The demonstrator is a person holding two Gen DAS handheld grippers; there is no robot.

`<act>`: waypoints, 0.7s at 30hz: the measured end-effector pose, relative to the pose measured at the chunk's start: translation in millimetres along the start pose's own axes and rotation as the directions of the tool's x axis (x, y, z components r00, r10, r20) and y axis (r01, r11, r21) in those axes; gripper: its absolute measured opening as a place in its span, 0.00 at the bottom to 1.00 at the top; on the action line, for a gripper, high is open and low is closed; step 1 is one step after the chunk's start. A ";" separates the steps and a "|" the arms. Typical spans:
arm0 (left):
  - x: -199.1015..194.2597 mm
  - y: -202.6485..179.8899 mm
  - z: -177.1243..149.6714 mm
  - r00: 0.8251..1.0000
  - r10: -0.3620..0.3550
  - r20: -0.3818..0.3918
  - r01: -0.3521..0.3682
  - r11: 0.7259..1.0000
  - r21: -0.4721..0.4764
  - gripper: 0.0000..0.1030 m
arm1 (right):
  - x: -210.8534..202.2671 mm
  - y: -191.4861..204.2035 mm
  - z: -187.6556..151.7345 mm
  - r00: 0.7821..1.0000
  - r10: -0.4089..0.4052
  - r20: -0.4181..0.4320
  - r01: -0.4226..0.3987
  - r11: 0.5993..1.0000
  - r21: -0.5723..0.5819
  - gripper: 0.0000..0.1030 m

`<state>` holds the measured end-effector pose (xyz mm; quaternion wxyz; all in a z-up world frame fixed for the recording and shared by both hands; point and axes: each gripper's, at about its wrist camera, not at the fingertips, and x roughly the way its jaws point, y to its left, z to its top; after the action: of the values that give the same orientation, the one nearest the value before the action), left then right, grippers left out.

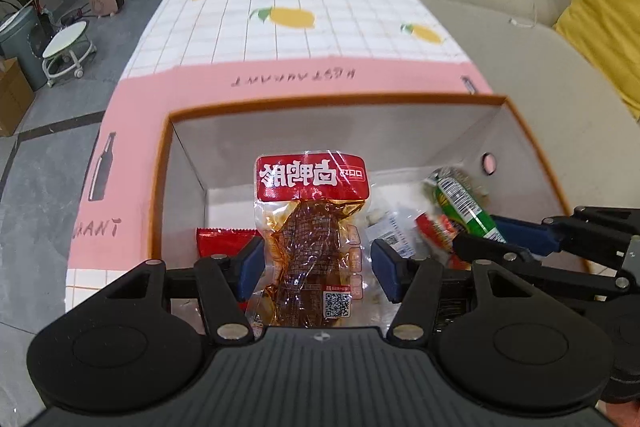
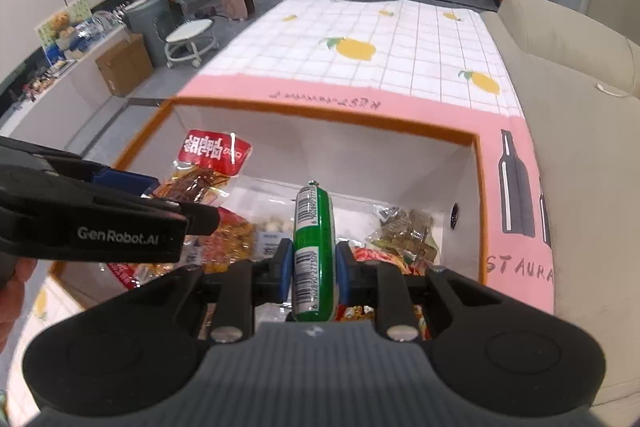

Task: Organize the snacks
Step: 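Lift both snacks and carry them over the orange box, then lower both snacks into the orange box and open both tools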

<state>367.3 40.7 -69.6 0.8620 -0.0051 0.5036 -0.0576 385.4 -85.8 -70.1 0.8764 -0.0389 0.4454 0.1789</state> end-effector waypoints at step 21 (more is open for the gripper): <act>26.8 3.2 -2.4 0.998 0.035 -0.059 -0.036 0.999 -0.008 0.72 | 32.8 7.3 -8.1 0.995 -0.094 -0.030 0.091 0.992 -0.089 0.38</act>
<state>378.6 41.2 -94.3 0.8477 0.0018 0.5289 -0.0404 394.3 -71.7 -100.4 0.8736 -0.1009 0.4496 0.1568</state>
